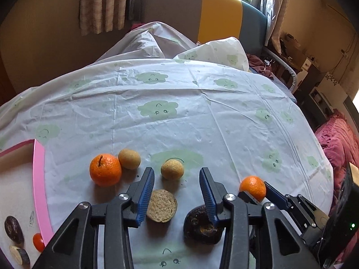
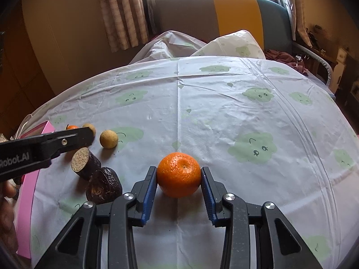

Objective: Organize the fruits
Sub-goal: 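Grasp the small tan round fruit with the left gripper while the right holds the orange, then place the tan fruit in the tray with the left gripper while the right holds the orange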

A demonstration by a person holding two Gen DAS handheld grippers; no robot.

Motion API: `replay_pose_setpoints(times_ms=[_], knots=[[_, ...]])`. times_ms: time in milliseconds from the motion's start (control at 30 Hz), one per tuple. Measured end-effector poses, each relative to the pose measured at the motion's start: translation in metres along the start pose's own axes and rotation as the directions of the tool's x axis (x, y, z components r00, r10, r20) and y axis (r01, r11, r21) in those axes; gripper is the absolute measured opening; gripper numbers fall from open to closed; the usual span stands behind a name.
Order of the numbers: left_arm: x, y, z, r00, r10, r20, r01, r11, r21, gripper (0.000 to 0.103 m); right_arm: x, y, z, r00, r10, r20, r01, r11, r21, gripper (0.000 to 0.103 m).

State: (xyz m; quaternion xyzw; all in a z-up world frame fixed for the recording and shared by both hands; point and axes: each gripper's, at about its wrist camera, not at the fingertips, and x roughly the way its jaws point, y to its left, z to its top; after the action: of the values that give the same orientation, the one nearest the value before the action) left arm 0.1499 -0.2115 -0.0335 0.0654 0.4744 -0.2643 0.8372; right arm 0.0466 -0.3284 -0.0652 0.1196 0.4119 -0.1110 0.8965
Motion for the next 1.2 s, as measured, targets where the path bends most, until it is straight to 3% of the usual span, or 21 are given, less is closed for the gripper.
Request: replay_pose_setpoints(times_ms=[233,300,467,733,933,1200], knots=[[0.035,-0.006,0.01,0.995,0.056,-0.078,-0.053,0.997,0.048,0.039,0.001,-0.002,0.001,1.0,0.014,-0.003,-0.014,1.0,0.021,0.039],[0.044,-0.005,0.009,0.993,0.054,-0.1,-0.049,0.998,0.049,0.029,0.001,-0.003,0.001,1.0,0.017,-0.004,-0.017,1.0,0.022,0.039],[0.041,-0.002,0.005,0.997,0.033,-0.065,-0.03,0.998,0.048,0.028,0.002,-0.003,0.001,1.0,0.022,-0.006,-0.022,0.999,0.028,0.039],[-0.009,0.014,0.001,0.999,-0.021,0.045,0.023,0.999,-0.04,0.028,0.002,-0.002,0.001,1.0,0.016,-0.008,-0.016,1.0,0.026,0.039],[-0.051,0.031,-0.022,0.993,-0.005,0.122,0.015,0.997,-0.08,0.028,0.006,0.0,-0.001,1.0,0.005,-0.019,-0.005,1.0,0.015,0.039],[-0.093,0.081,-0.064,0.987,0.038,0.157,-0.008,0.982,-0.187,0.028,0.001,0.002,-0.004,1.0,-0.017,-0.022,0.017,1.0,0.003,0.038]])
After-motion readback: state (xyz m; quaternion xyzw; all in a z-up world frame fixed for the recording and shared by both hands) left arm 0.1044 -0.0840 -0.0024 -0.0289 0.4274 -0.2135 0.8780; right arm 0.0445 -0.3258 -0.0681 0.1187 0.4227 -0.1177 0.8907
